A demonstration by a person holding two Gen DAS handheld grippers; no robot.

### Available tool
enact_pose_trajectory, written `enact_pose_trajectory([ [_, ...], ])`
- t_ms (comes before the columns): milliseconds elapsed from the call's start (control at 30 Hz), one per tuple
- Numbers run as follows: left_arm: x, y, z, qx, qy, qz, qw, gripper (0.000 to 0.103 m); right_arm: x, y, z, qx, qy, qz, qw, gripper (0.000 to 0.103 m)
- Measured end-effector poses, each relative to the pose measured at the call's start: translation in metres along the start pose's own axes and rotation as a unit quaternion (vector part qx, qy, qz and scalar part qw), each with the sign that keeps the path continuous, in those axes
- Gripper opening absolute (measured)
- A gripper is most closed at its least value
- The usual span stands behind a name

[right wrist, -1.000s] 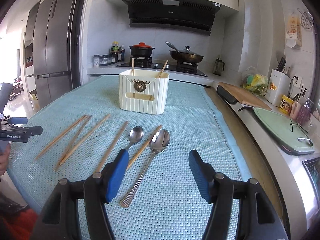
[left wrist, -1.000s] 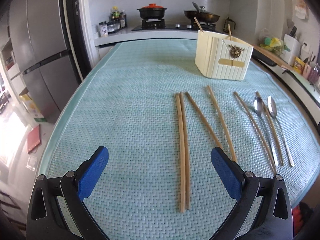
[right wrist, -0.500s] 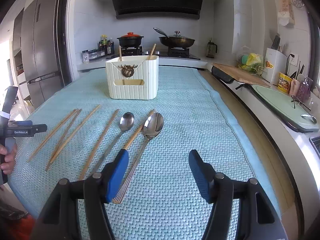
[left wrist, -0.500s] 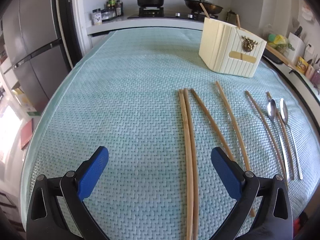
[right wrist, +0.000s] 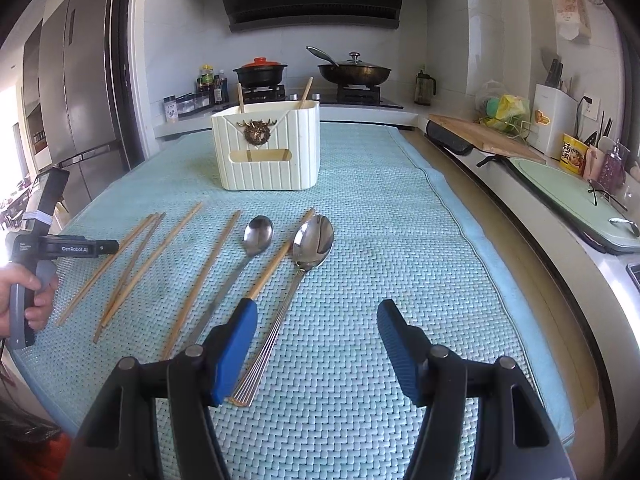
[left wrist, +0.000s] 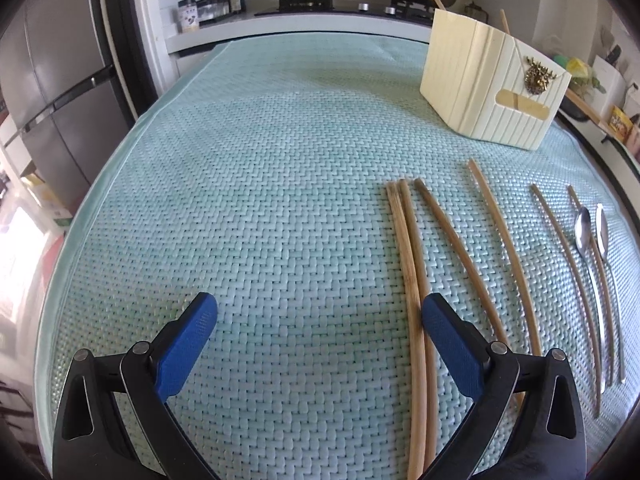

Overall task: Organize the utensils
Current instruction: 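Move both open tools back over the remaining chopsticks and spoons, then grasp a bamboo chopstick with the left tool while the right tool grasps the large steel spoon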

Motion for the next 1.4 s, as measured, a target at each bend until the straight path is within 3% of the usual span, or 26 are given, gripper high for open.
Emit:
enact_pose_trajectory([
  [567, 0.016, 0.0, -0.017, -0.005, -0.013, 0.01, 0.9998, 0.103, 0.002, 0.001, 0.001, 0.004, -0.008, -0.007, 1.0, 0.064],
  [900, 0.022, -0.011, -0.02, 0.005, -0.017, -0.007, 0.9998, 0.102, 0.009, 0.014, 0.005, 0.027, -0.022, -0.002, 0.999, 0.064],
  [1167, 0.023, -0.012, -0.019, 0.004, -0.014, -0.005, 0.9999, 0.102, 0.036, 0.022, -0.001, 0.046, -0.055, -0.007, 0.997, 0.064],
  [1400, 0.022, -0.011, -0.017, 0.003, -0.012, -0.007, 0.9999, 0.103, 0.081, 0.014, -0.018, 0.062, -0.089, -0.037, 0.993, 0.064],
])
Point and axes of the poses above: each gripper's, at about its wrist camera, not at the fingertips, and x roughly the way its jaws point, y to its right, z to its underside, the point moved 2 cm from there along x, roughly the way its jaws point, and after that the axes turned 5 degrees about -x, right-handed, at the moved point
